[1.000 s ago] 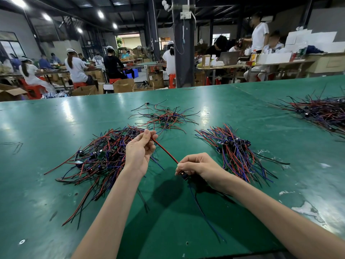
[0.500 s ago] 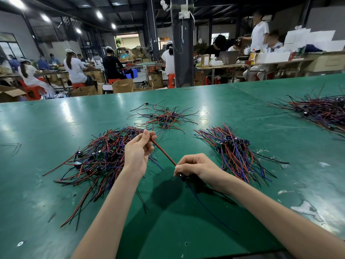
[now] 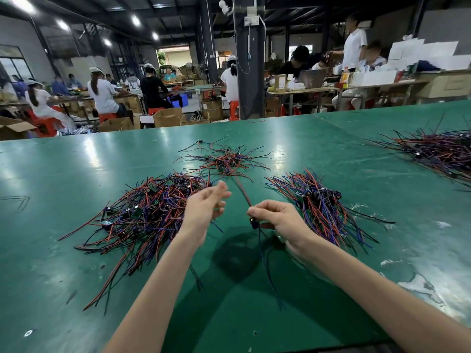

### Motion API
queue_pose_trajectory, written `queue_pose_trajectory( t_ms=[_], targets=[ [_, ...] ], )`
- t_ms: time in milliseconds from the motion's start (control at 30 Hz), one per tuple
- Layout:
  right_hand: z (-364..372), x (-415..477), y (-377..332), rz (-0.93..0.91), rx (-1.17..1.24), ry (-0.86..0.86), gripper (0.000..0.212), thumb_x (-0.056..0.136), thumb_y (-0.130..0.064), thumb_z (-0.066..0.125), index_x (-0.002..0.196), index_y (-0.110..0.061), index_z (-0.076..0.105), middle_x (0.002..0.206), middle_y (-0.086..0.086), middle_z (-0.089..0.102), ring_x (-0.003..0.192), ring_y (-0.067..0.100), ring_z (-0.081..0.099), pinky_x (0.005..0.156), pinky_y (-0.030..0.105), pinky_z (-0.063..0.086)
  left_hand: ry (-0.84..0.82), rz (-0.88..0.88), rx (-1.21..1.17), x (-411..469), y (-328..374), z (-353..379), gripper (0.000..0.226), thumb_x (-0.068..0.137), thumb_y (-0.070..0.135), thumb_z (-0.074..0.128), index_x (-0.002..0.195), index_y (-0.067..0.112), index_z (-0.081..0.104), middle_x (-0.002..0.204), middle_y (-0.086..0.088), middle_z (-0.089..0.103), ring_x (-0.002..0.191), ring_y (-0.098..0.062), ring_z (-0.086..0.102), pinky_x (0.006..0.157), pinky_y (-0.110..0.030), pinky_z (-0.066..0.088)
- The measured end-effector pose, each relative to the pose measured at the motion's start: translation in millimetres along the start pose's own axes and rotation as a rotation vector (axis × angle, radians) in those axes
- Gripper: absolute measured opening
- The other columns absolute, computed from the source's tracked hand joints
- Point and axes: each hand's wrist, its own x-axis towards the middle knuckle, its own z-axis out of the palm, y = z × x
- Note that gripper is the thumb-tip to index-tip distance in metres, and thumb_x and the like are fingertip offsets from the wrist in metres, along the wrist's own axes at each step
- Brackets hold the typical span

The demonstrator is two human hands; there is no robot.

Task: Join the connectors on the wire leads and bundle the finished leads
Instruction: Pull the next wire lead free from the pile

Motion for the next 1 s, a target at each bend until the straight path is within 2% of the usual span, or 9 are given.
queue_pose_trajectory(
  t_ms=[67,167,200,300,367,500,633,800,1000],
  targets=[
    [-4,3,-2,0.020,0.052,0.051,0.017,0.081,-0.015,0.072,0.065,-0.019,0.070,0.070,-0.006,0.067,0.069,0.005,0.055,0.068,0.022,0.040,-0.152,-0.036,0.145,-6,-7,12,0.029,0.075,0.037,0.066,0.091,0.014,0.068,0.081,0.006,0.072,0.065,-0.003,0.057,0.060,-0.015,0.048],
    [-10,4,-4,0.060,0.155,0.077,0.009,0.075,-0.018,0.074,0.065,-0.018,0.073,0.071,-0.006,0.067,0.070,0.007,0.049,0.068,0.025,0.037,-0.298,-0.047,0.208,-16,-20,27,0.005,0.087,0.015,0.065,0.089,0.017,0.068,0.075,0.009,0.070,0.065,-0.002,0.054,0.058,-0.014,0.042],
    [-10,4,-5,0.076,0.207,0.073,0.004,0.069,-0.020,0.076,0.067,-0.017,0.074,0.071,-0.004,0.067,0.069,0.009,0.050,0.066,0.024,0.038,-0.329,-0.055,0.197,-19,-23,31,0.008,0.087,0.010,0.064,0.090,0.017,0.068,0.078,0.006,0.070,0.066,-0.004,0.053,0.058,-0.015,0.040],
    [-10,4,-6,0.096,0.279,0.053,0.015,0.059,-0.022,0.076,0.071,-0.013,0.075,0.068,0.000,0.067,0.061,0.010,0.057,0.055,0.020,0.045,-0.371,-0.057,0.175,-23,-29,36,0.010,0.088,0.007,0.062,0.096,0.010,0.067,0.092,-0.013,0.066,0.076,-0.016,0.047,0.059,-0.020,0.036],
    [-10,5,-5,0.102,0.276,0.045,0.018,0.061,-0.022,0.075,0.075,-0.012,0.074,0.066,-0.001,0.067,0.056,0.008,0.055,0.052,0.018,0.044,-0.362,-0.055,0.156,-23,-29,36,0.008,0.089,0.007,0.061,0.093,0.009,0.067,0.087,-0.010,0.068,0.077,-0.018,0.047,0.060,-0.021,0.036],
    [-10,6,-1,0.080,0.222,0.047,0.008,0.080,-0.021,0.069,0.083,-0.015,0.073,0.066,-0.002,0.066,0.055,0.008,0.052,0.058,0.019,0.041,-0.306,-0.031,0.139,-21,-29,35,0.008,0.087,0.007,0.063,0.087,0.012,0.069,0.074,0.001,0.069,0.056,-0.003,0.046,0.052,-0.013,0.036],
    [-7,7,0,0.118,0.121,0.071,0.007,0.092,-0.015,0.059,0.091,-0.013,0.065,0.065,-0.003,0.061,0.053,0.008,0.050,0.052,0.020,0.038,-0.201,-0.040,0.119,-18,-29,33,0.005,0.084,0.014,0.068,0.082,0.016,0.071,0.079,0.000,0.070,0.061,-0.003,0.048,0.054,-0.015,0.036],
    [-3,4,-1,0.150,0.045,-0.013,0.016,0.083,0.010,0.055,0.088,-0.005,0.058,0.062,0.004,0.058,0.050,0.012,0.048,0.049,0.022,0.038,-0.119,-0.071,0.098,-16,-29,30,0.010,0.083,0.016,0.071,0.073,0.017,0.067,0.062,0.012,0.062,0.058,-0.001,0.049,0.063,-0.026,0.037],
    [-1,1,3,0.089,0.001,-0.063,0.020,0.079,0.013,0.064,0.083,-0.005,0.057,0.052,0.002,0.056,0.040,0.006,0.046,0.042,0.016,0.035,-0.109,-0.127,0.042,-17,-28,31,0.015,0.083,0.017,0.071,0.069,0.017,0.065,0.068,0.007,0.064,0.065,-0.006,0.053,0.064,-0.024,0.037]
  ],
)
